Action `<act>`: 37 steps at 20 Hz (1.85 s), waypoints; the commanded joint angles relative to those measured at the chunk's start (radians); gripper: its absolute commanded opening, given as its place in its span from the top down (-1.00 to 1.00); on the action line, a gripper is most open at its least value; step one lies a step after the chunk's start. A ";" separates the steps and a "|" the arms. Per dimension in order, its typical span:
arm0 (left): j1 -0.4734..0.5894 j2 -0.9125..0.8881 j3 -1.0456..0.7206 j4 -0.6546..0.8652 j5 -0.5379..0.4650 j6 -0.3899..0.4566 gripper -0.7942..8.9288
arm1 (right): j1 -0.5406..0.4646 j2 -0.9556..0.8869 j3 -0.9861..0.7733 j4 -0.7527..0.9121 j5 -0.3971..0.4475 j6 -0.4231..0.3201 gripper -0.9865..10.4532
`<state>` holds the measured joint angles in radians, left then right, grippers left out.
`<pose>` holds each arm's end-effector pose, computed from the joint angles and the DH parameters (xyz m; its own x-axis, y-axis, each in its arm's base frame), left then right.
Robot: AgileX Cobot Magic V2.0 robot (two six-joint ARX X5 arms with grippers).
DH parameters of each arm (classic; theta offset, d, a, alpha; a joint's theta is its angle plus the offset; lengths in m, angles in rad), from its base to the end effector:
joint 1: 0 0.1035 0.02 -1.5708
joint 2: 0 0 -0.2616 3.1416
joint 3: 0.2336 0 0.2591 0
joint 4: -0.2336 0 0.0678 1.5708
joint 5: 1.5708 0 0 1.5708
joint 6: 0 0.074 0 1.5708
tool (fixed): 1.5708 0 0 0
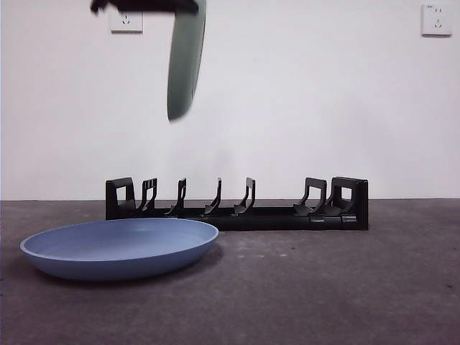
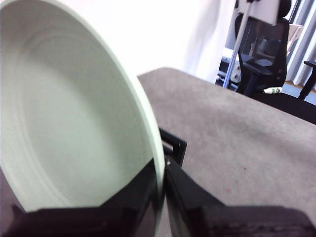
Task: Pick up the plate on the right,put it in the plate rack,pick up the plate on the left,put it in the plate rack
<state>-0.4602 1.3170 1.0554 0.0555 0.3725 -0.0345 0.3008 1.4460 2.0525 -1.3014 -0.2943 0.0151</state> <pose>0.2991 -0.1783 0.3215 0.6552 -0.7310 -0.1906 0.7261 0.6790 -0.1082 0.2485 0.0996 0.4673 0.6162 0.4948 -0.6128 -0.4871 0.8508 0.1973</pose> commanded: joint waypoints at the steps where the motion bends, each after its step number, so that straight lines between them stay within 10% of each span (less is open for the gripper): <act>1: 0.021 0.049 0.000 0.051 0.012 -0.039 0.85 | 0.001 -0.004 -0.010 -0.013 -0.017 -0.010 0.28; 28: 0.107 0.355 0.000 0.074 -0.060 0.069 0.85 | 0.001 -0.002 -0.021 -0.073 -0.016 -0.027 0.28; 37: 0.087 0.351 0.000 0.063 -0.048 0.059 0.49 | 0.001 -0.001 -0.077 -0.072 -0.013 -0.027 0.28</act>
<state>-0.3687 1.6642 1.0569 0.1173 0.3244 0.0257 0.3008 1.4441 1.9823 -1.3533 -0.3069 -0.0006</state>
